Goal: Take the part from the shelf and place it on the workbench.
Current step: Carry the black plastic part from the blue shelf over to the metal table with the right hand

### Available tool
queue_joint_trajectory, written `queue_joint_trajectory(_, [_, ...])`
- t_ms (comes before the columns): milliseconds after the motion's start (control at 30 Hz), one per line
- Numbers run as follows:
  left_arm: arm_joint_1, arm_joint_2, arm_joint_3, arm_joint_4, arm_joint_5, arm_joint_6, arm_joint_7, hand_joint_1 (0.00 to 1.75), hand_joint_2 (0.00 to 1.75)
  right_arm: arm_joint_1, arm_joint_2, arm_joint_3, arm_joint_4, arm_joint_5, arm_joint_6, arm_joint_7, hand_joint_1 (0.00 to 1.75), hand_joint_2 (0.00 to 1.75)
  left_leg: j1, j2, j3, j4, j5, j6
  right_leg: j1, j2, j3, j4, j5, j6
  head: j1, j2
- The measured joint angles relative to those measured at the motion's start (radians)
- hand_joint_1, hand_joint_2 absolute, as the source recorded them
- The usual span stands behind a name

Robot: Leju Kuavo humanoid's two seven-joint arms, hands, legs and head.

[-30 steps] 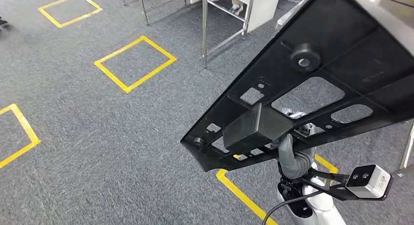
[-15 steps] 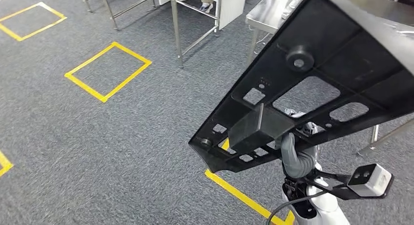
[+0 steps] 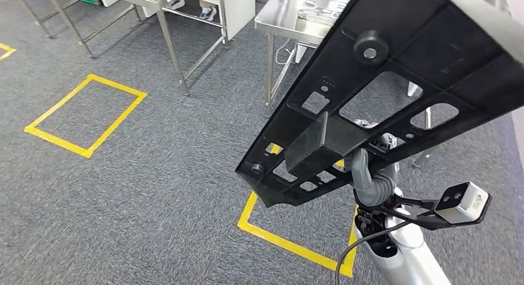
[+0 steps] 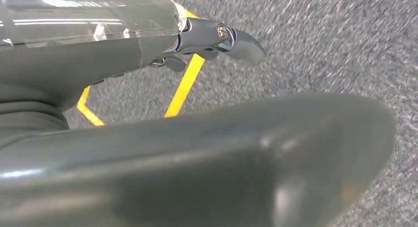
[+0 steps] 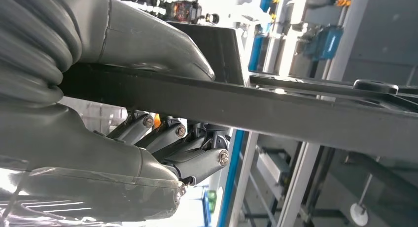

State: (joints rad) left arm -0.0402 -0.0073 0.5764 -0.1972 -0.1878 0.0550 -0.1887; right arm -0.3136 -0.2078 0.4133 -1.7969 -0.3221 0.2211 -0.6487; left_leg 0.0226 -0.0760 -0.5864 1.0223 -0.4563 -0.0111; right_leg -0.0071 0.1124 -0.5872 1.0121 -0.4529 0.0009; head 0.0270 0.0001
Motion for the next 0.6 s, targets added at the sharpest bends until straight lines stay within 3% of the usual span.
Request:
queue_joint_trajectory(67, [-0.003, 0.001, 0.000, 0.000, -0.001, 0.000, 0.000, 0.00, 0.00, 0.001, 0.001, 0.000, 0.002, 0.001, 0.000, -0.006, 1.75, 1.75, -0.002, 0.019, 0.004, -0.007, 0.002, 0.010, -0.005, 0.013, -0.006, 0.000, 0.001, 0.013, 0.000, 0.000])
queue_joint_trajectory(133, [-0.003, 0.002, 0.000, 0.000, -0.001, 0.000, 0.000, 0.00, 0.00, -0.001, 0.001, -0.001, 0.003, 0.002, -0.001, -0.010, 1.75, 1.75, 0.001, 0.044, 0.011, -0.017, 0.005, 0.023, -0.003, -0.024, -0.022, 0.033, -0.019, 0.023, 0.005, 0.000])
queue_joint_trajectory(200, [-0.001, 0.002, 0.000, 0.000, -0.001, 0.000, 0.000, 0.00, 0.00, -0.003, 0.002, -0.002, 0.005, 0.003, -0.002, -0.011, 1.75, 1.75, 0.001, 0.069, 0.016, -0.022, 0.003, 0.031, -0.002, -0.080, -0.078, 0.142, -0.072, 0.031, 0.012, 0.000])
queue_joint_trajectory(267, [0.001, 0.002, 0.000, 0.000, -0.004, 0.000, 0.000, 0.00, 0.00, -0.003, 0.004, -0.001, 0.009, 0.007, -0.002, -0.010, 1.75, 1.75, -0.001, 0.094, 0.017, -0.022, 0.000, 0.033, -0.007, -0.100, -0.144, 0.262, -0.112, 0.037, 0.012, 0.000])
queue_joint_trajectory(300, [0.001, 0.002, 0.000, 0.000, -0.006, 0.000, 0.000, 0.00, 0.00, -0.002, 0.005, -0.001, 0.011, 0.008, -0.003, -0.009, 1.75, 1.75, -0.001, 0.107, 0.018, -0.021, -0.002, 0.032, -0.010, -0.105, -0.156, 0.280, -0.107, 0.039, 0.013, 0.000])
queue_joint_trajectory(333, [0.001, 0.001, 0.000, 0.000, -0.009, 0.000, 0.000, 0.00, 0.00, -0.003, 0.007, 0.000, 0.014, 0.010, -0.004, -0.007, 1.75, 1.75, -0.001, 0.119, 0.021, -0.021, -0.005, 0.031, -0.011, -0.110, -0.146, 0.255, -0.084, 0.039, 0.013, 0.000])
queue_joint_trajectory(367, [0.000, 0.000, 0.000, 0.000, -0.011, 0.000, 0.000, 0.00, 0.00, -0.004, 0.009, 0.000, 0.015, 0.011, -0.006, -0.005, 1.75, 1.75, -0.001, 0.130, 0.026, -0.021, -0.008, 0.028, -0.012, -0.120, -0.115, 0.195, -0.050, 0.038, 0.013, 0.000])
queue_joint_trajectory(433, [-0.001, -0.002, 0.000, 0.000, -0.013, 0.000, 0.000, 0.00, 0.00, -0.008, 0.018, 0.001, 0.017, 0.015, -0.009, 0.000, 1.75, 1.75, -0.004, 0.150, 0.036, -0.021, -0.016, 0.020, -0.006, -0.162, -0.043, 0.054, 0.006, 0.029, 0.012, 0.000])
queue_joint_trajectory(500, [-0.003, -0.003, 0.000, 0.000, -0.015, 0.000, 0.000, 0.00, 0.00, -0.013, 0.028, 0.002, 0.019, 0.019, -0.011, 0.003, 1.75, 1.75, -0.009, 0.168, 0.042, -0.021, -0.022, 0.008, 0.004, -0.181, -0.016, -0.004, 0.017, 0.018, 0.012, 0.000])
queue_joint_trajectory(567, [-0.007, -0.005, 0.000, 0.000, -0.016, -0.001, -0.001, 0.00, 0.00, -0.015, 0.035, 0.004, 0.021, 0.024, -0.012, 0.006, 1.75, 1.75, -0.010, 0.185, 0.048, -0.024, -0.027, -0.004, 0.006, -0.157, -0.019, -0.005, 0.018, 0.008, 0.011, 0.000])
queue_joint_trajectory(600, [-0.009, -0.006, 0.000, 0.000, -0.016, -0.001, -0.001, 0.00, 0.00, -0.015, 0.037, 0.005, 0.022, 0.026, -0.012, 0.006, 1.75, 1.75, -0.008, 0.179, 0.049, -0.019, -0.033, -0.009, 0.004, -0.146, -0.017, -0.008, 0.020, 0.002, 0.011, 0.000])
